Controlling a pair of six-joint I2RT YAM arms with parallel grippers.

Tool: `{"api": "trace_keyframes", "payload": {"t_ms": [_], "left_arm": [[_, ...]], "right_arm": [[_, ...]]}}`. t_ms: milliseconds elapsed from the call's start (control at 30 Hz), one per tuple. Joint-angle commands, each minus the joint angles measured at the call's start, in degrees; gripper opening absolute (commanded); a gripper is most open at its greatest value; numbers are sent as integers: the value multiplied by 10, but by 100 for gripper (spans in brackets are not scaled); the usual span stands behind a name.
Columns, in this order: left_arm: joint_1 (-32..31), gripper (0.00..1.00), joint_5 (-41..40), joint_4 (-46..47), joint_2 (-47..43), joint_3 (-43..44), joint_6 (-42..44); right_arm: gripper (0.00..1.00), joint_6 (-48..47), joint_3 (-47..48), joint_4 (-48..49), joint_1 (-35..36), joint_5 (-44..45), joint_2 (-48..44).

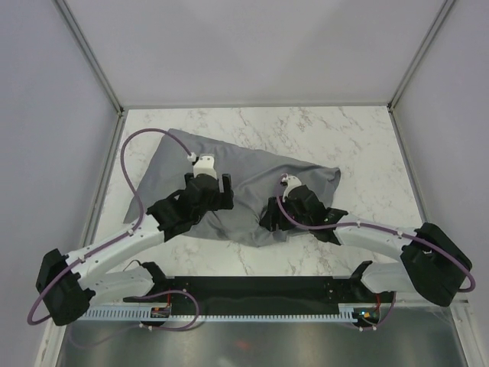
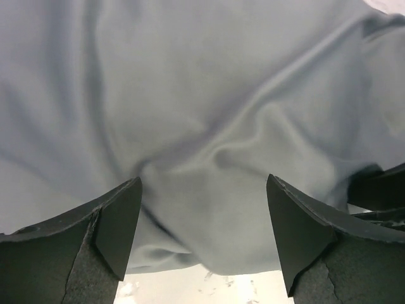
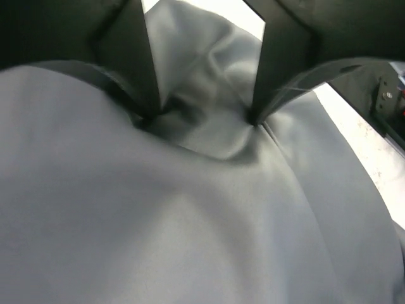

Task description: Remove the pillowcase from the pillow

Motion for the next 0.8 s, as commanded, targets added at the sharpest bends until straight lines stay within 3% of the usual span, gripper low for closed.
{"api": "trace_keyframes", "payload": {"t_ms": [0, 100, 333, 667, 767], "left_arm": [[-52, 87, -51, 49, 51, 45, -3], [-107, 87, -109, 47, 116, 82, 18], [-157, 88, -130, 74, 220, 147, 35], [-161, 90, -61, 91, 345, 196, 32], [-161, 84, -46, 90, 348, 191, 22]], "right_arm": [[72, -5, 3, -44, 3, 33, -54], [82, -16, 5, -127, 3, 122, -116], [87, 12, 30, -294, -2, 256, -287], [88, 20, 53, -347, -4, 287, -340], [88, 20, 54, -355, -4, 292, -347]]}}
